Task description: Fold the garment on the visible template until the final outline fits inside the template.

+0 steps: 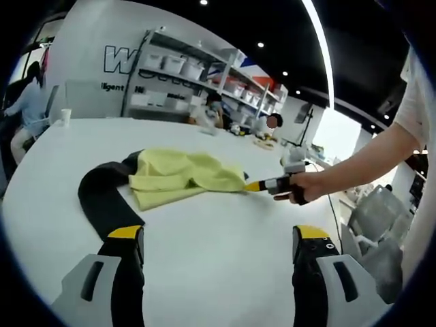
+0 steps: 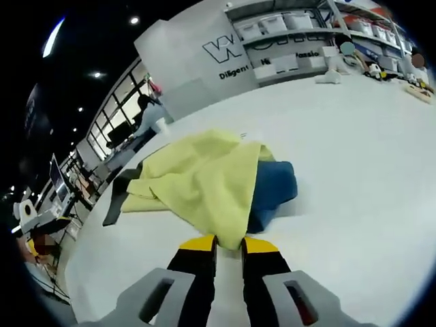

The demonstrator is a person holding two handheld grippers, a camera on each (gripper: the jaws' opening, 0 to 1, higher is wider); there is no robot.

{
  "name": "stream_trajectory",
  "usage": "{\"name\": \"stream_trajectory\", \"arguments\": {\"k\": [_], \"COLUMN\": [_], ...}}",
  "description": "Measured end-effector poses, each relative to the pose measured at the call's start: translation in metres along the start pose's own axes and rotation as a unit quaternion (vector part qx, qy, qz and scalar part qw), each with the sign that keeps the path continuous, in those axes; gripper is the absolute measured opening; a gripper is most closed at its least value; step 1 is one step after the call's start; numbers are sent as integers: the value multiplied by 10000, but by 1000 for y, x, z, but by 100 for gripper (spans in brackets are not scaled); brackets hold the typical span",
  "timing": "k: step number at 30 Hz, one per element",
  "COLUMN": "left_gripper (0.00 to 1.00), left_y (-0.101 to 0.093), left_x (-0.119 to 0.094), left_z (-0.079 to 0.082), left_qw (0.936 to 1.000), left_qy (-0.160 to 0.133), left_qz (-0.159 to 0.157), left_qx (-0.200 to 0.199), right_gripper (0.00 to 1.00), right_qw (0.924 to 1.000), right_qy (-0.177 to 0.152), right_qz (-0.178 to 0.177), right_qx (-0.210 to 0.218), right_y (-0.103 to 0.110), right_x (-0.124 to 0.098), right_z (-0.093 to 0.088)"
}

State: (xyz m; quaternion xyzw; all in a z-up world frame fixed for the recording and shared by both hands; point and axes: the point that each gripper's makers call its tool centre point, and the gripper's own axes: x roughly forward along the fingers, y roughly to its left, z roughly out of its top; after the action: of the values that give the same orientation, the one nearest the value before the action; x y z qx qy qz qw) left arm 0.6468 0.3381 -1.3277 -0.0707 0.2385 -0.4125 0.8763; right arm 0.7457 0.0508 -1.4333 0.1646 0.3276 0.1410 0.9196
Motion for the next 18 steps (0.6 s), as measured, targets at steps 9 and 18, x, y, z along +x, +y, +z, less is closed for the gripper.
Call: {"name": "stream_trajectory", "arguments": {"k": [9, 18], "left_gripper": [87, 82], "left_y": [7, 31], "left_x": [25, 65], "left_z": [-1, 7], "left_qw": [9999, 9993], "left_qy": [68, 167], "left_qz": [-115, -116], "left_qx": [-88, -306], "right_gripper": [0, 0], "right_qw": [9995, 9971], "right_qy": [-207, -555], "right_qz": [242, 482], "right_qx": [-57, -176], "right_y": [13, 33], "right_x": [-15, -30], "right_z": [11, 30]}}
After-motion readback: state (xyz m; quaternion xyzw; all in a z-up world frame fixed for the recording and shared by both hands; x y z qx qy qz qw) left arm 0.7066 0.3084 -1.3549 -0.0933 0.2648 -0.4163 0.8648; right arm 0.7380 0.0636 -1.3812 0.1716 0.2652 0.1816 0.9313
